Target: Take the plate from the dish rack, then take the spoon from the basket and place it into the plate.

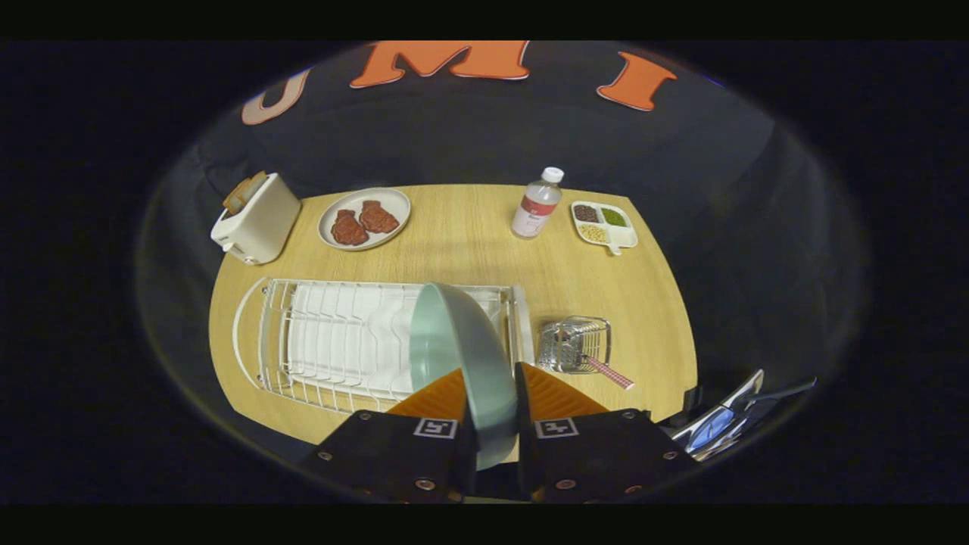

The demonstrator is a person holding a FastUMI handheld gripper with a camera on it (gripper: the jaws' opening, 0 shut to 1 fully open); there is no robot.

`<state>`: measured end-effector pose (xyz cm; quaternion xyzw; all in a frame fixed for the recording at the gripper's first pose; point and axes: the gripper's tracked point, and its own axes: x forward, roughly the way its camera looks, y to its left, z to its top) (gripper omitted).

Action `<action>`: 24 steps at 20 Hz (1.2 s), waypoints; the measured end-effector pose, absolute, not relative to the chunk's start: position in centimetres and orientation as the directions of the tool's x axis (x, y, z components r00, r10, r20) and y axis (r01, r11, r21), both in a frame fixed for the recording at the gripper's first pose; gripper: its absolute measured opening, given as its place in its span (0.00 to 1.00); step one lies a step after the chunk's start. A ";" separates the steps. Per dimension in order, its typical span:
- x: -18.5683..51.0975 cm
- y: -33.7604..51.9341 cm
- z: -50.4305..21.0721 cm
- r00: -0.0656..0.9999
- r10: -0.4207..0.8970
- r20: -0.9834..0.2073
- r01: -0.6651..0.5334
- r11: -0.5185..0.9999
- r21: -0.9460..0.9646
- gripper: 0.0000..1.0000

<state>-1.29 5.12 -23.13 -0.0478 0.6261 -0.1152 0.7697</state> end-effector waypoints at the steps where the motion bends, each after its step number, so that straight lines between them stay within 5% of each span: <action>1: -2.2 5.0 -22.3 0.193 -0.226 -0.955 0.139 0.970 -0.202 0.23; 10: -11.4 2.8 -20.4 0.175 -0.139 -0.975 0.249 0.964 -0.093 0.23; 24: -21.8 4.9 -27.8 0.071 0.141 -0.987 0.165 0.975 0.151 0.23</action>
